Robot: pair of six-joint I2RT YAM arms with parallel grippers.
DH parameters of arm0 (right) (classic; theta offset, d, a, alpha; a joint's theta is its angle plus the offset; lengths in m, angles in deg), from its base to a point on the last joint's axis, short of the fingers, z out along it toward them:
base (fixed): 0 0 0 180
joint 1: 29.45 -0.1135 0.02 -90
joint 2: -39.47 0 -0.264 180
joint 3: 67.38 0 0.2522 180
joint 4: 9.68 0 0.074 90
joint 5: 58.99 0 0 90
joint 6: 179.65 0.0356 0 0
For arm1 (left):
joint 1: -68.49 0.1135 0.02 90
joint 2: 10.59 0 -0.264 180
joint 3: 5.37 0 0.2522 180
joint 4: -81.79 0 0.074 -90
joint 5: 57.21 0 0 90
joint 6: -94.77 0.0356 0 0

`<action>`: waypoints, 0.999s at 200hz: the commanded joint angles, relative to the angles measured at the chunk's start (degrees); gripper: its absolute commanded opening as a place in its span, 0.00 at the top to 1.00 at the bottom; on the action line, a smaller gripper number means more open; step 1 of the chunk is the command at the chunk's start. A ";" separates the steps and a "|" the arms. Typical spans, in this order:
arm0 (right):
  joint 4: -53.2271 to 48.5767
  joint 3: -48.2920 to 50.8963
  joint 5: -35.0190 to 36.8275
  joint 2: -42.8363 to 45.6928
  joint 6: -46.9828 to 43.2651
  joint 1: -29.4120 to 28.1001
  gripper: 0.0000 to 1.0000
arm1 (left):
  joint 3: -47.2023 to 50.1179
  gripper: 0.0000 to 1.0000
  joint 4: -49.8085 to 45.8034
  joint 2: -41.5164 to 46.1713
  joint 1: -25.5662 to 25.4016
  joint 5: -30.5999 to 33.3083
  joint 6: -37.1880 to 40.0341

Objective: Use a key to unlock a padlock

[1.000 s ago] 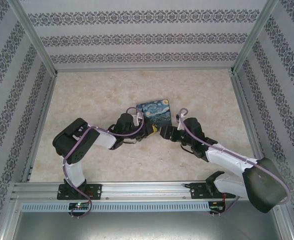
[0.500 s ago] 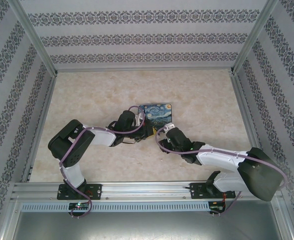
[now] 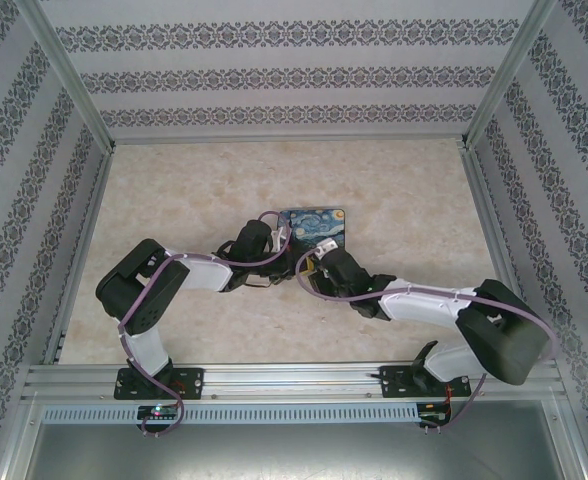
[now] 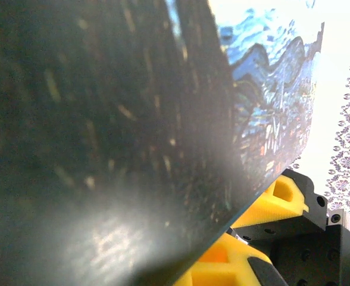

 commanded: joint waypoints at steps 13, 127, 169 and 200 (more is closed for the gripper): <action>0.82 -2.74 1.82 -2.55 -1.33 -0.79 0.56 | -1.47 1.00 -0.54 1.60 0.63 -2.30 1.50; 1.55 -5.09 -8.16 -1.22 1.18 3.71 1.00 | -0.94 1.00 -0.81 1.38 0.62 -3.58 1.95; 2.36 -1.07 -16.95 4.86 5.21 7.06 0.51 | -1.05 1.00 -2.88 1.69 0.63 -2.64 2.96; 4.18 3.14 -19.65 9.54 11.33 9.57 0.39 | -1.28 1.00 -5.36 1.69 0.61 -1.74 4.69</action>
